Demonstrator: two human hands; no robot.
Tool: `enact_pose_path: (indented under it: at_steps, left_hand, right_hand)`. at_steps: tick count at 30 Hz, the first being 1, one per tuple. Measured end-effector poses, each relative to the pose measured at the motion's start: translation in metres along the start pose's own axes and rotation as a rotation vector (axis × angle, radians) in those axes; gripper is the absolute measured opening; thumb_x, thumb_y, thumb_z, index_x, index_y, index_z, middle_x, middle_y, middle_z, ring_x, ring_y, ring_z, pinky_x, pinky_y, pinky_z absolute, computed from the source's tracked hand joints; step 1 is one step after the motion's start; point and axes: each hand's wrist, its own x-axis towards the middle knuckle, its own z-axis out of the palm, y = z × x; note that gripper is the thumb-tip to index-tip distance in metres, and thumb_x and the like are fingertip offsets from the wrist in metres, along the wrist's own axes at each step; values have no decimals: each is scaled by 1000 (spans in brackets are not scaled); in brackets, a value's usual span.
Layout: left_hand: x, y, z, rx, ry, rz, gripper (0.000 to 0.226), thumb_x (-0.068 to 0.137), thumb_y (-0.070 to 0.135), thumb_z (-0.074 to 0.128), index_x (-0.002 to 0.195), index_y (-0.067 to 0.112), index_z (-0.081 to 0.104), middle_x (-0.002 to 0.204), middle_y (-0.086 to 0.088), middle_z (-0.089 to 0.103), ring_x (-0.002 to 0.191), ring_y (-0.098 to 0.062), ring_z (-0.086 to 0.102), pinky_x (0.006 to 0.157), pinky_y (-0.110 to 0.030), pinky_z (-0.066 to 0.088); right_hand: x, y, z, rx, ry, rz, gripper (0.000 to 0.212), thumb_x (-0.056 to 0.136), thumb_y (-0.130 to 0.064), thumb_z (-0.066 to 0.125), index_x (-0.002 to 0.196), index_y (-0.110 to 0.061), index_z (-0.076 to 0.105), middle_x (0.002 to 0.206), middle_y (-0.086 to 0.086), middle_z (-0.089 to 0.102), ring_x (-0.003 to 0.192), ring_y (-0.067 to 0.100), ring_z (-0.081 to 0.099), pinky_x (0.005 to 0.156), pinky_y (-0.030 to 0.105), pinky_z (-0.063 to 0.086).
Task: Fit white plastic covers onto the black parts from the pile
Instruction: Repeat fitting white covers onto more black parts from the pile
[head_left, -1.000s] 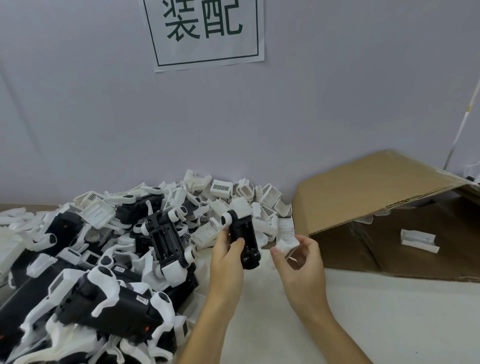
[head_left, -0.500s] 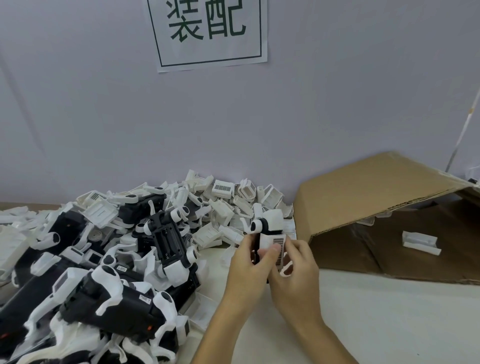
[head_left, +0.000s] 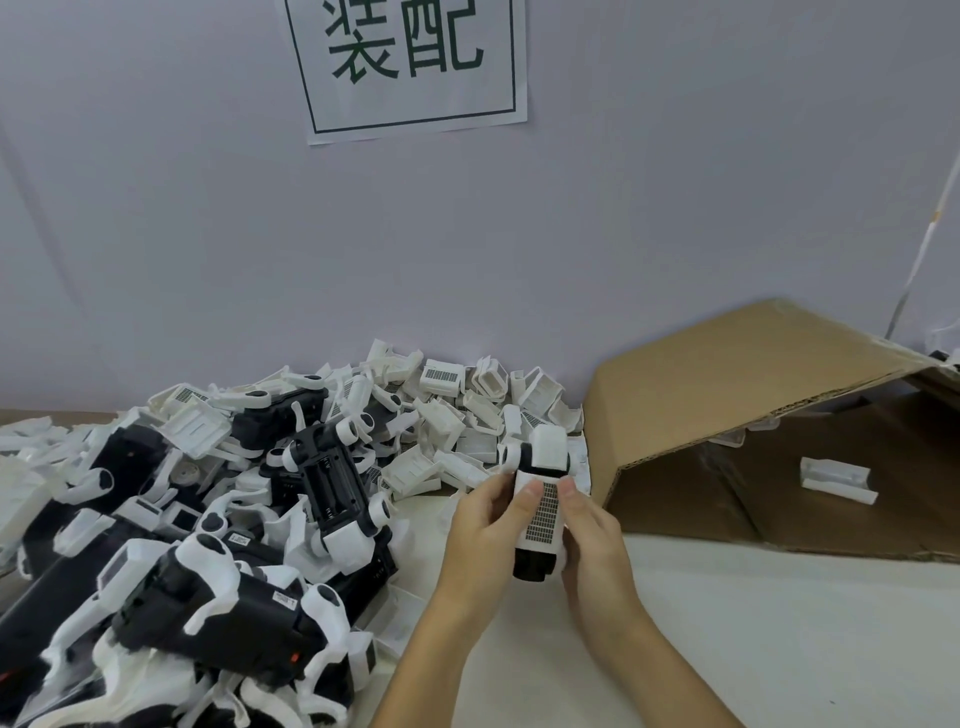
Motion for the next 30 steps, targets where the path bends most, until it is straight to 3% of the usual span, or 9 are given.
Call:
enact_pose_path:
  at_steps: [5, 11, 18, 22, 24, 28, 30]
  left_hand:
    - [1, -3, 4, 86, 93, 16, 29, 103, 25, 50, 97, 6, 72, 88, -17, 73, 79, -22, 68, 74, -46, 55]
    - [-2, -5, 6, 247, 154, 49, 34, 105, 22, 48, 80, 17, 70, 65, 7, 69, 61, -2, 61, 56, -18, 47]
    - [-1, 1, 3, -28, 53, -82, 26, 103, 18, 51, 95, 13, 75, 88, -7, 77, 82, -16, 74, 67, -25, 58]
    - [-3, 2, 8, 122, 98, -2, 28, 101, 3, 52, 99, 23, 71, 91, 6, 78, 88, -8, 74, 69, -14, 53]
    - [-4, 2, 10, 146, 129, 22, 30, 100, 1, 53, 96, 25, 71, 88, 9, 78, 86, -6, 73, 69, -14, 53]
    - [-4, 2, 14, 82, 152, 18, 24, 101, 7, 54, 96, 19, 75, 87, 0, 78, 84, -12, 74, 70, -20, 55]
    - [-4, 1, 17, -16, 159, -12, 22, 101, 14, 54, 97, 15, 76, 89, -5, 78, 85, -16, 74, 71, -24, 57]
  right_hand:
    - [-2, 1, 5, -97, 30, -85, 34, 89, -48, 56, 106, -29, 78, 105, 4, 77, 101, 17, 73, 75, 20, 57]
    - [2, -1, 2, -158, 94, -117, 28, 83, -40, 61, 86, -21, 82, 88, 8, 78, 88, 23, 75, 71, 25, 60]
    - [0, -1, 1, -111, 39, -86, 31, 85, -39, 60, 100, -20, 80, 99, 8, 78, 95, 20, 74, 71, 22, 58]
    - [-2, -1, 0, -230, 35, -163, 22, 95, -28, 58, 99, -30, 79, 97, 1, 78, 94, 13, 73, 73, 20, 56]
    - [-1, 0, 0, -296, 44, -211, 29, 100, -20, 56, 93, -37, 79, 93, 0, 78, 92, 13, 73, 76, 21, 56]
    - [-1, -1, -1, -226, 57, -205, 20, 97, -37, 60, 96, -33, 80, 92, 5, 78, 91, 19, 74, 72, 25, 58]
    - [-2, -1, -4, -186, 37, -193, 27, 96, -38, 54, 101, -29, 79, 96, 8, 77, 93, 22, 74, 72, 30, 60]
